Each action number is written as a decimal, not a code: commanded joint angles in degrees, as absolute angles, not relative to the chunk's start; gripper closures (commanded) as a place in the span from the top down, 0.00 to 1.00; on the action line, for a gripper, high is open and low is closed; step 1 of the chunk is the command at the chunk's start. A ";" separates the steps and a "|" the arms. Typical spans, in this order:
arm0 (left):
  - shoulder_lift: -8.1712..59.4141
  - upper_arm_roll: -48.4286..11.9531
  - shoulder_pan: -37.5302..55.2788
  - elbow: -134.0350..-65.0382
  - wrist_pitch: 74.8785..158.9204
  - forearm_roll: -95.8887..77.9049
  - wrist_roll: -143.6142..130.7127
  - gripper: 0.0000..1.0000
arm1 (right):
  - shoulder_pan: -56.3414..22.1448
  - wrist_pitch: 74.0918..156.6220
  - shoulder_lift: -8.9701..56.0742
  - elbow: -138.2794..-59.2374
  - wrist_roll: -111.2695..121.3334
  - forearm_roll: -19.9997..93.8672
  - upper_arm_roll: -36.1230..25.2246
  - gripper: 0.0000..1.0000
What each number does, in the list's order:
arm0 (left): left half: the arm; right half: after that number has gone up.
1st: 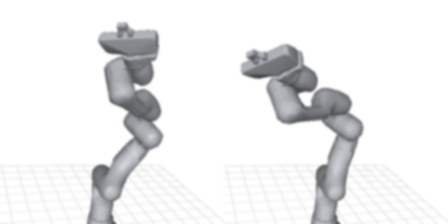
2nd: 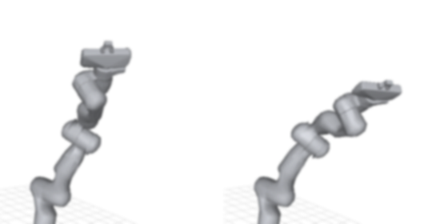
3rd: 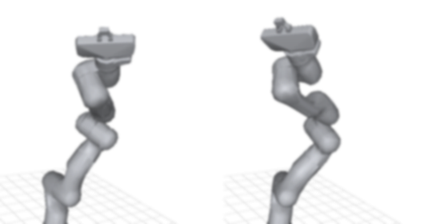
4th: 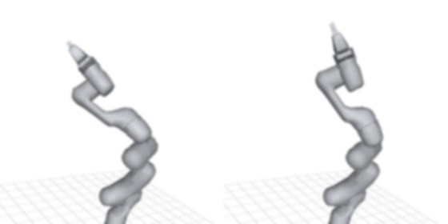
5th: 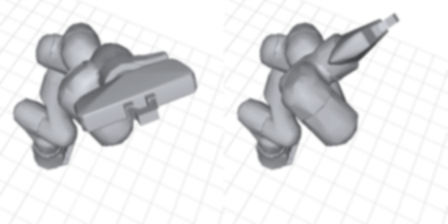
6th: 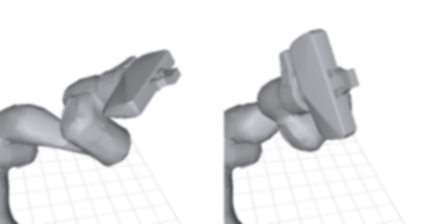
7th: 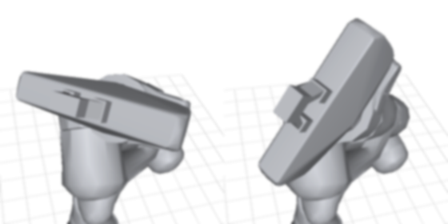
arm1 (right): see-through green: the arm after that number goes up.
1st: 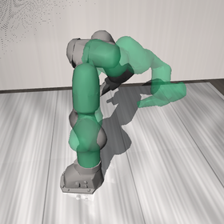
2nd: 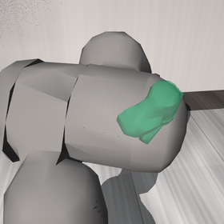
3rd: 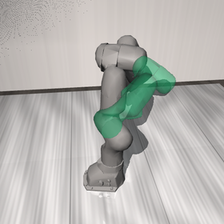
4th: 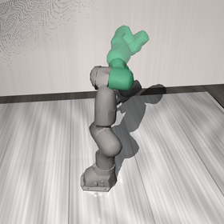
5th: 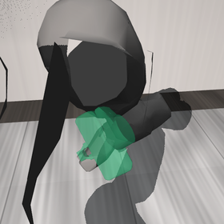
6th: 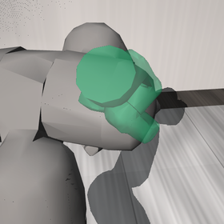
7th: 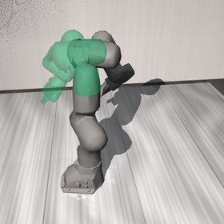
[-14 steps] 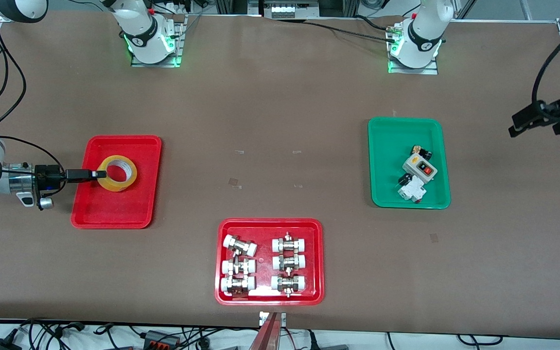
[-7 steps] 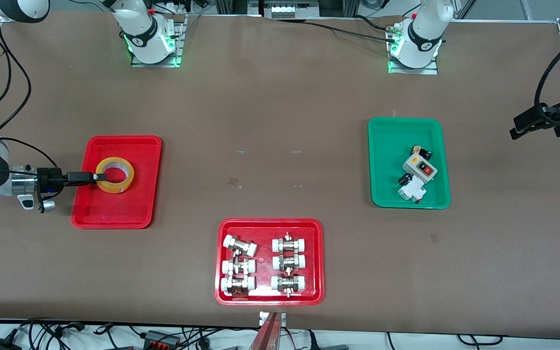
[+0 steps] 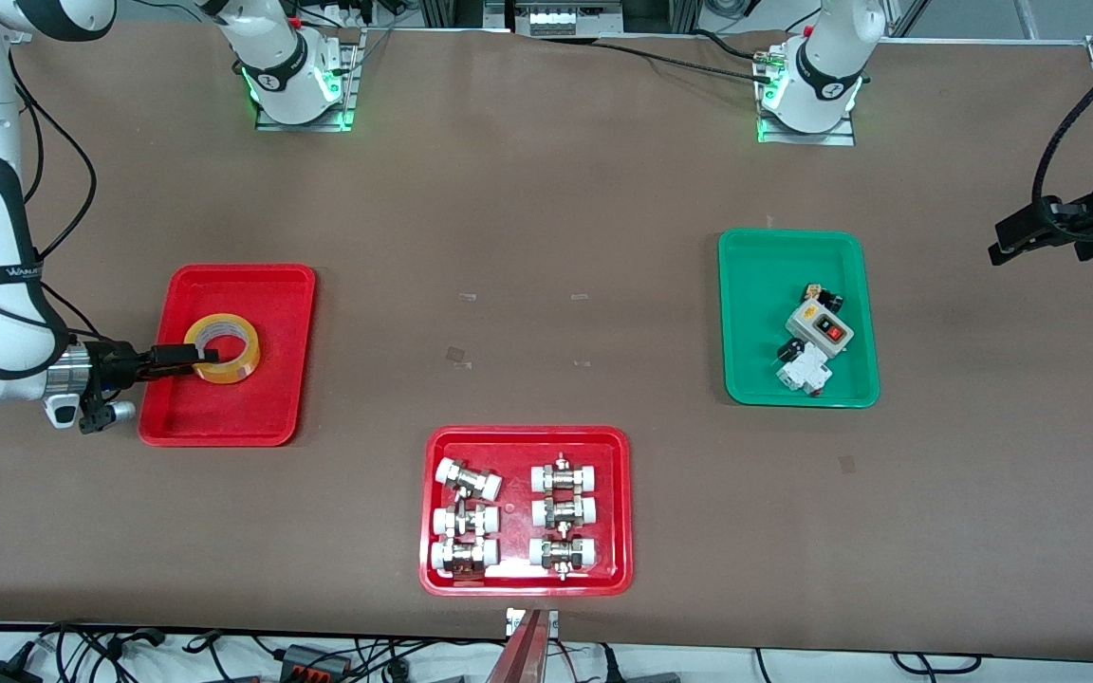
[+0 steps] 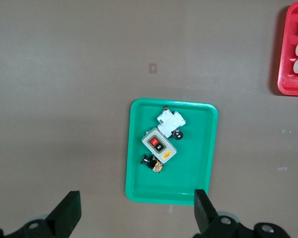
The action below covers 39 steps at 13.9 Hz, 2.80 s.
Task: Left arm passes tape to right arm into tray
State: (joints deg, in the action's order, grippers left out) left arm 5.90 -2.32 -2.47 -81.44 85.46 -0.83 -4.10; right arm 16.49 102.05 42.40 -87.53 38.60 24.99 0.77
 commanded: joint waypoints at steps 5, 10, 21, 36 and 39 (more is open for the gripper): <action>6.24 -2.55 -2.20 -79.89 84.02 0.18 -4.22 1.00 | 12.67 105.29 34.03 -86.66 37.97 14.77 1.14 1.00; 6.15 -2.64 -2.20 -79.89 83.85 -0.17 -4.22 1.00 | 6.69 103.28 32.87 -76.05 26.58 5.63 1.14 1.00; 6.42 -3.08 -2.11 -77.70 83.93 0.00 -4.31 1.00 | 1.67 91.06 24.88 -69.53 2.55 -1.67 0.62 1.00; 6.59 -3.16 -1.85 -77.70 84.02 0.18 -4.22 1.00 | 3.07 97.65 9.85 -82.87 1.85 -1.67 -0.97 1.00; 6.59 -3.16 -1.93 -77.70 84.02 0.18 -4.22 1.00 | 3.34 100.27 4.33 -91.28 1.93 -1.67 -0.97 1.00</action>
State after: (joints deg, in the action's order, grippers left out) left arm 5.90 -3.02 -2.21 -79.18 85.10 -0.83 -4.10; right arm 3.07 97.04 9.89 -82.93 2.32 -0.91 -1.17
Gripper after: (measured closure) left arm 0.000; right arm 0.000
